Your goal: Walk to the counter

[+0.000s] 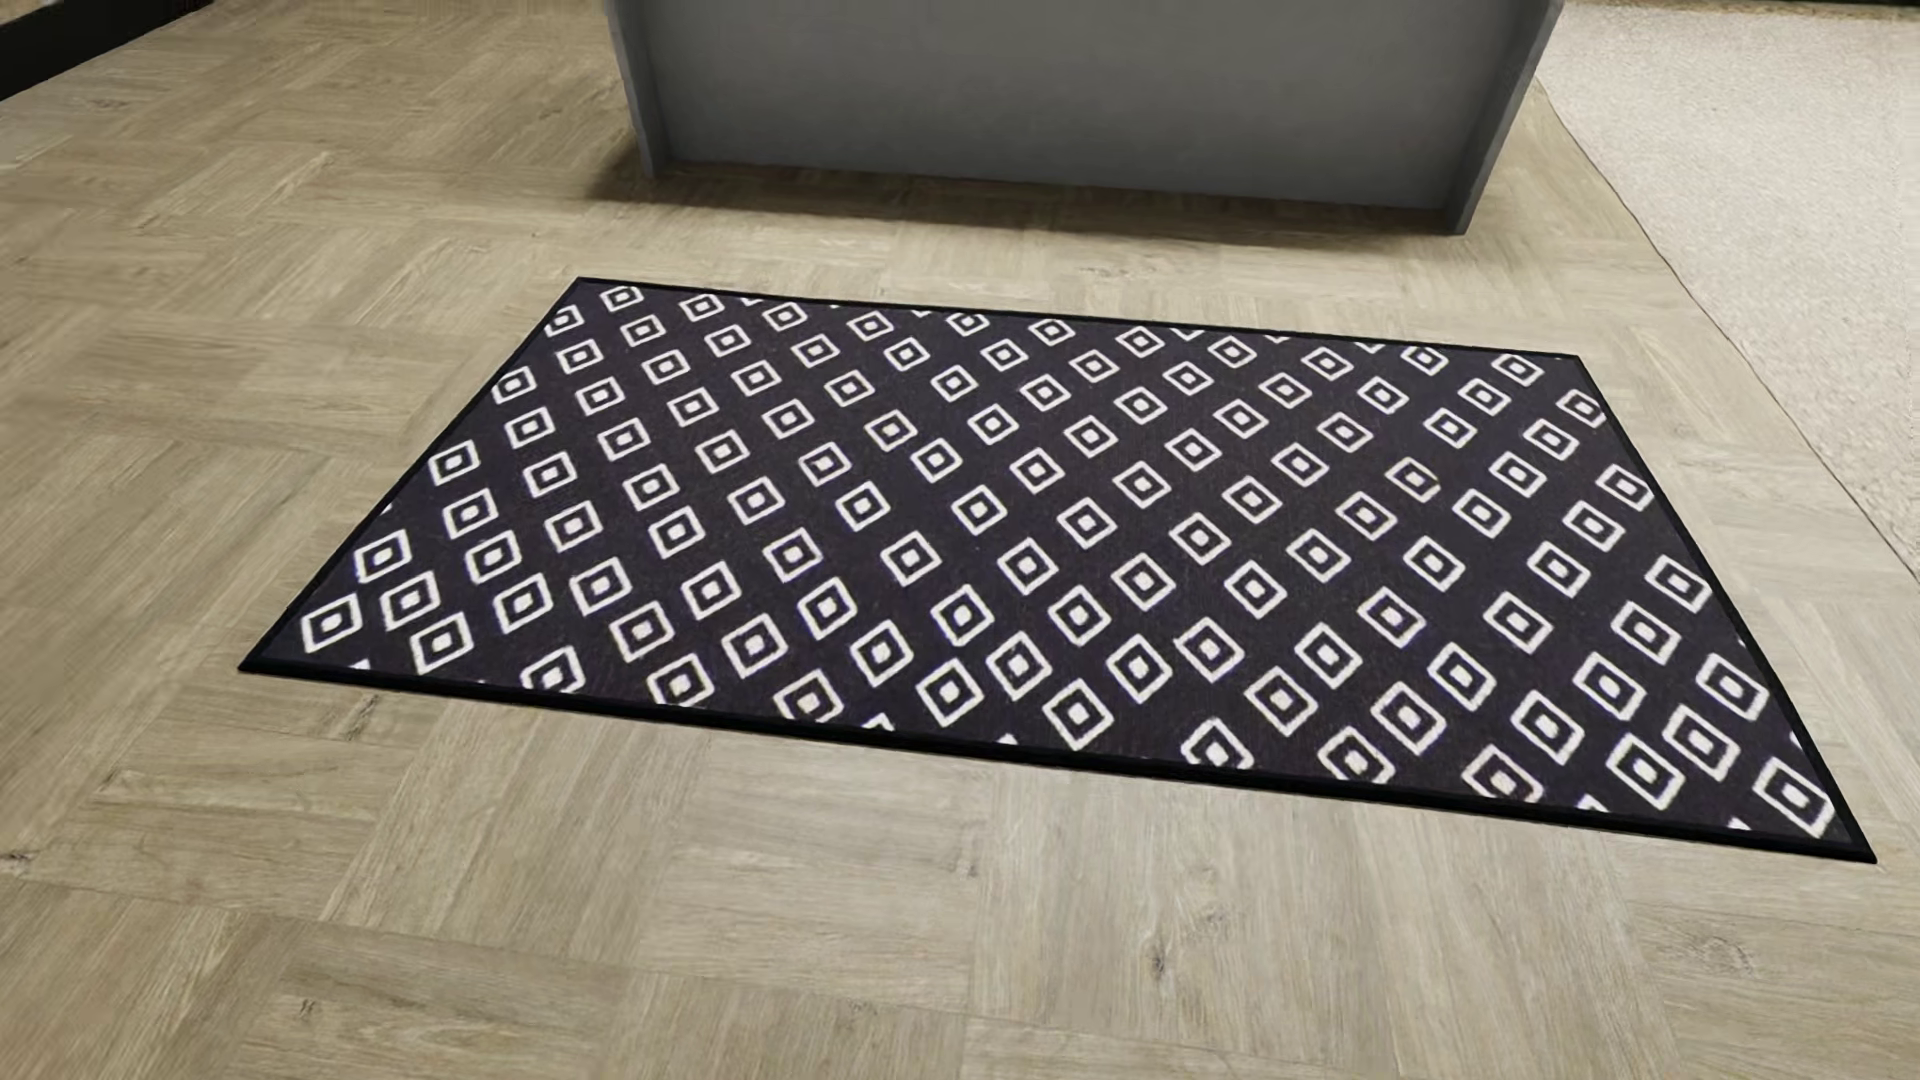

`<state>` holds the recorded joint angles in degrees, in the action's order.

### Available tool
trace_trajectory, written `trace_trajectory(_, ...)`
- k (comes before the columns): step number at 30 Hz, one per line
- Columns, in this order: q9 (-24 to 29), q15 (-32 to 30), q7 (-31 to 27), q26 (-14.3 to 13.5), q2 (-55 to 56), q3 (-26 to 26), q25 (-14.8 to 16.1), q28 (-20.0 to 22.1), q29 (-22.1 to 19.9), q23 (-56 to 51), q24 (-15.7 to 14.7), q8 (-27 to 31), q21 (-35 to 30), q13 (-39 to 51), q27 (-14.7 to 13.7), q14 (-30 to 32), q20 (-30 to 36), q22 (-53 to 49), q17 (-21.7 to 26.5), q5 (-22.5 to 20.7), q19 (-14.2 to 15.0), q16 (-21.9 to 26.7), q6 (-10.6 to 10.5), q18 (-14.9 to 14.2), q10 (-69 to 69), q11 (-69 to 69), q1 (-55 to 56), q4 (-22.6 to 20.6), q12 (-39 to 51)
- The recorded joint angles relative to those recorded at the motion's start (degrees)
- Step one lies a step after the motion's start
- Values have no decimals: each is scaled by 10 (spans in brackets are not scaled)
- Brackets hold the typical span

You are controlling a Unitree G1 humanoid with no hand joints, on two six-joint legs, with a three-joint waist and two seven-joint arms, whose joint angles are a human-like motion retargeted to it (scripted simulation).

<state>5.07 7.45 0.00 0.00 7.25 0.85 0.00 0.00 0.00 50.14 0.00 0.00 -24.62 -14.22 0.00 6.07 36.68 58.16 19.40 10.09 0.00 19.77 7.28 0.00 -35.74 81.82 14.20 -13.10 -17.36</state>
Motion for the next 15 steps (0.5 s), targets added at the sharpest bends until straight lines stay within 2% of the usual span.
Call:
trace_trajectory(2, 7, 63, 0, 0, 77, -75, 0, 0, 0, 12, 0, 0, -17, -32, 0, -81, -36, -76, 6, -26, 0, 13, -27, 0, 59, -64, -120, 15, 27)
trace_trajectory(3, 7, 66, 0, 0, 107, -106, 0, 0, 0, 14, 0, 0, -20, -48, 0, -123, -42, -115, 10, -31, 0, 22, -38, 0, 86, -148, -171, 28, 47)
trace_trajectory(5, -2, 50, 0, 0, 140, -148, 0, 0, 0, 18, 0, 0, -23, -74, 0, -200, -80, -169, 14, -29, 0, 30, -47, 0, 114, -376, -242, 46, 92)
trace_trajectory(6, -12, -7, 0, 0, 149, -162, 0, 0, 0, 24, 0, 0, -22, -83, 0, -228, -104, -186, 12, -25, 0, 32, -46, 0, 118, -492, -262, 49, 115)
trace_trajectory(7, -22, -109, 0, 0, 162, -173, 0, 0, 0, 31, 0, 0, -22, -90, 0, -253, -122, -202, 10, -14, 0, 36, -43, 0, 116, -636, -282, 54, 135)
trace_trajectory(8, -24, -119, 0, 0, 179, -181, 0, 0, 0, 42, 0, 0, -26, -93, 0, -266, -131, -213, 8, -2, 0, 40, -41, 0, 110, -724, -306, 64, 150)
trace_trajectory(10, -18, 102, 0, 0, 212, -197, 0, 0, 0, 66, 0, 0, -36, -97, 0, -226, -138, -222, 5, -4, 0, 42, -39, 0, 63, -468, -350, 90, 149)
trace_trajectory(11, -25, 135, 0, 0, 220, -198, 0, 0, 0, 83, 0, 0, -39, -98, 0, -165, -139, -213, 4, -18, 0, 34, -45, 0, 3, -414, -345, 102, 136)
trace_trajectory(12, -24, 161, 0, 0, 207, -188, 0, 0, 0, 118, 0, 0, -54, -97, 0, -63, -138, -182, 3, -57, 0, 17, -71, 0, -79, -362, -339, 138, 118)
trace_trajectory(13, -18, 180, 0, 0, 170, -174, 0, 0, 0, 120, 0, 0, -54, -80, 0, -2, -105, -148, 5, -63, 0, 9, -72, 0, -209, -362, -278, 130, 113)
trace_trajectory(14, -6, 205, 0, 0, 133, -165, 0, 0, 0, 103, 0, 0, -8, -78, 0, 71, -68, -115, 4, -86, 0, 5, -85, 0, -371, -361, -201, 143, 106)
trace_trajectory(15, 5, 208, 0, 0, 93, -126, 0, 0, 0, 77, 0, 0, -15, -58, 0, -28, -44, -119, 4, -91, 0, 8, -72, 0, -452, -383, -148, 126, 95)
